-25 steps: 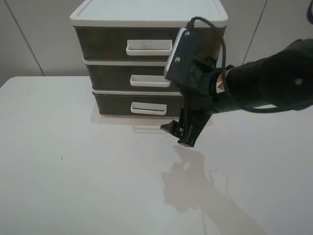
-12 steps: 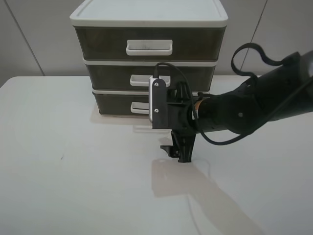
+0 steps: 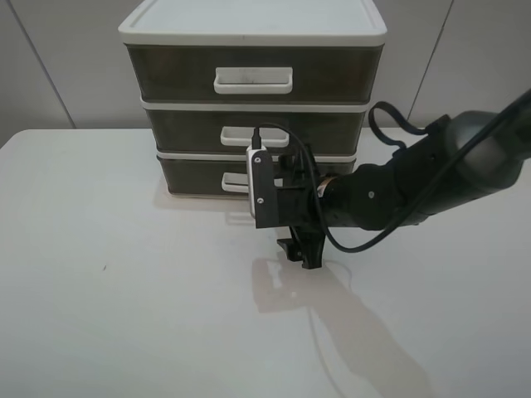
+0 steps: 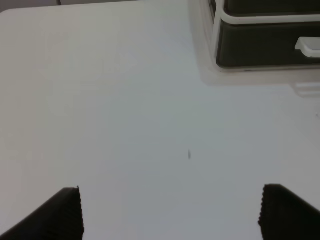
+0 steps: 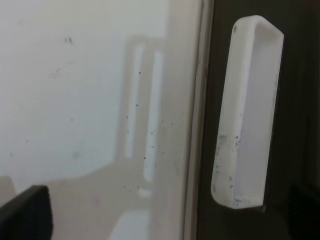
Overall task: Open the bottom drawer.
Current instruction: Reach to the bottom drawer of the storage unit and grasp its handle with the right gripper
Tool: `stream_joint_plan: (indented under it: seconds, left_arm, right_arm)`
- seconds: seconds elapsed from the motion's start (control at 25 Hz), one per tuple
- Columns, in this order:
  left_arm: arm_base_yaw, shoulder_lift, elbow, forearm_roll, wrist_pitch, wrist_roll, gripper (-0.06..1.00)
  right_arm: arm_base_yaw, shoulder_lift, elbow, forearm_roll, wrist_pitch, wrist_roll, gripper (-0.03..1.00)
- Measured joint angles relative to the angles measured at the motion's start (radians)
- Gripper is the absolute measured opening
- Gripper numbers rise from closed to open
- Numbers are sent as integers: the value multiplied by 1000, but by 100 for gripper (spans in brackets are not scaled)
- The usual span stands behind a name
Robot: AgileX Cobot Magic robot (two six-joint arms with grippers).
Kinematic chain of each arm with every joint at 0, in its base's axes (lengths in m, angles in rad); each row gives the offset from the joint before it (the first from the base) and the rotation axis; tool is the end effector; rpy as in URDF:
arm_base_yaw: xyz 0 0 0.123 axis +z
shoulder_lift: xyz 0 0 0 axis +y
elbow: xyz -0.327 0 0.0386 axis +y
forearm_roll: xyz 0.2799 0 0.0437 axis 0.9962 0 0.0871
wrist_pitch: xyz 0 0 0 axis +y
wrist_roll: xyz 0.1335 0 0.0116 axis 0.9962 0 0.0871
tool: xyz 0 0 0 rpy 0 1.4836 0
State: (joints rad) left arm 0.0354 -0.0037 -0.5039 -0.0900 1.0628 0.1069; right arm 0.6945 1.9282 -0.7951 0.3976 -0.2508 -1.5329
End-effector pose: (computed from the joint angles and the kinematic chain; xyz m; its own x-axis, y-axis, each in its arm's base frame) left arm 0.0159 -0.0100 0.2745 -0.4462 0.0470 -0.8937 0.0630 0.9978 0.0210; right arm 0.3158 0.2463 0.0838 0.3044 -0.9270 -0.2190 -0.7504 -0.0918 -0.6545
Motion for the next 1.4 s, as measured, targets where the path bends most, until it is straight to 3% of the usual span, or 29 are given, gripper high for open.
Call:
stream_joint_plan:
  seconds: [1.16,1.4]
  left_arm:
    - [0,0,0,0,0,0,72]
    - [0,0,0,0,0,0,72]
  right_arm:
    - [31,93,-87,65,0,-21,82]
    - [31,93,-87,157,3,-145,82]
